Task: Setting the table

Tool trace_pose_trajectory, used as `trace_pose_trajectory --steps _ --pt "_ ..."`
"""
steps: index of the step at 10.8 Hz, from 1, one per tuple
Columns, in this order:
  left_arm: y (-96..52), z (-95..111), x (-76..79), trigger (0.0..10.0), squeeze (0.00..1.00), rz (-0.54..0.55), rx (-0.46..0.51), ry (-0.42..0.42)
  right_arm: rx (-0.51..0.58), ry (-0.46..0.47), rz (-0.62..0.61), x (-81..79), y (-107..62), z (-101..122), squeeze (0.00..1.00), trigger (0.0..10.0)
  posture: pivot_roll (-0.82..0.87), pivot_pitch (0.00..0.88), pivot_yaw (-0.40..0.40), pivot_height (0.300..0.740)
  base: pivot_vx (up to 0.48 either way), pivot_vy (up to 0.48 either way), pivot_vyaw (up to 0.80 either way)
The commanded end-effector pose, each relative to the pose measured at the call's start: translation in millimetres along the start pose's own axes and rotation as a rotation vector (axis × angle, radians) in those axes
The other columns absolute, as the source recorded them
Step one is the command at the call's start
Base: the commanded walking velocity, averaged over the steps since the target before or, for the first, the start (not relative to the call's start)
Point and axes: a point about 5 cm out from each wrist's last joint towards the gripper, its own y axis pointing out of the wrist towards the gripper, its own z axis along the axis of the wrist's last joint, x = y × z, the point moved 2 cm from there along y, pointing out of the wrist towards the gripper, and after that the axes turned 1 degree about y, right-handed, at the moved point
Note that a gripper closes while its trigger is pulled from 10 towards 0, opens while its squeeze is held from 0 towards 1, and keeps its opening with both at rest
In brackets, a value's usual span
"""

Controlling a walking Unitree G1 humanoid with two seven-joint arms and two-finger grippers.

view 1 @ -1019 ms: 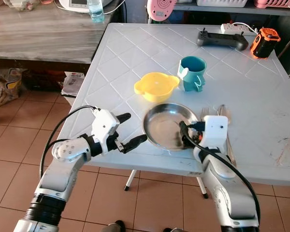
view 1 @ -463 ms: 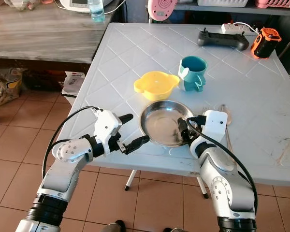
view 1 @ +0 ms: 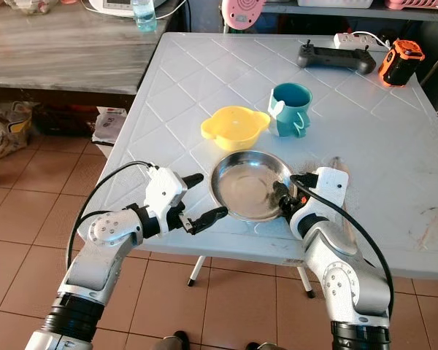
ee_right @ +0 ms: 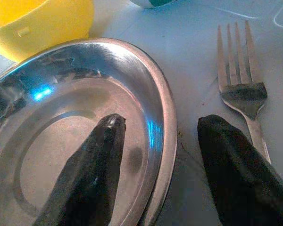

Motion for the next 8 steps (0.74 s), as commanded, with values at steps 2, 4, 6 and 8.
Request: trace_pose_trajectory --steps 2,4,6,8 --pt "-0.2 -1 2.1 10.0 0.0 -0.006 -0.01 0.004 -0.079 -0.005 0.032 -4.9 -0.6 -12 0.0 0.0 0.11 0.177 0.014 0.74 0.0 0.0 0.0" --pt "-0.9 -2 2.9 10.0 0.0 -0.013 -0.016 0.002 -0.111 -0.044 0.049 -4.1 -1.7 -17 0.0 0.0 0.11 0.177 0.012 0.74 0.0 0.0 0.0" --pt "-0.6 -2 1.5 10.0 0.0 -0.019 -0.022 0.01 -0.132 -0.044 0.058 -5.4 -2.5 -21 0.0 0.0 0.11 0.176 0.011 0.74 0.0 0.0 0.0" --pt "-0.5 -3 1.5 10.0 0.0 -0.022 -0.026 0.014 -0.14 -0.042 0.058 -5.1 -3.6 -22 0.0 0.0 0.11 0.177 0.01 0.74 0.0 0.0 0.0"
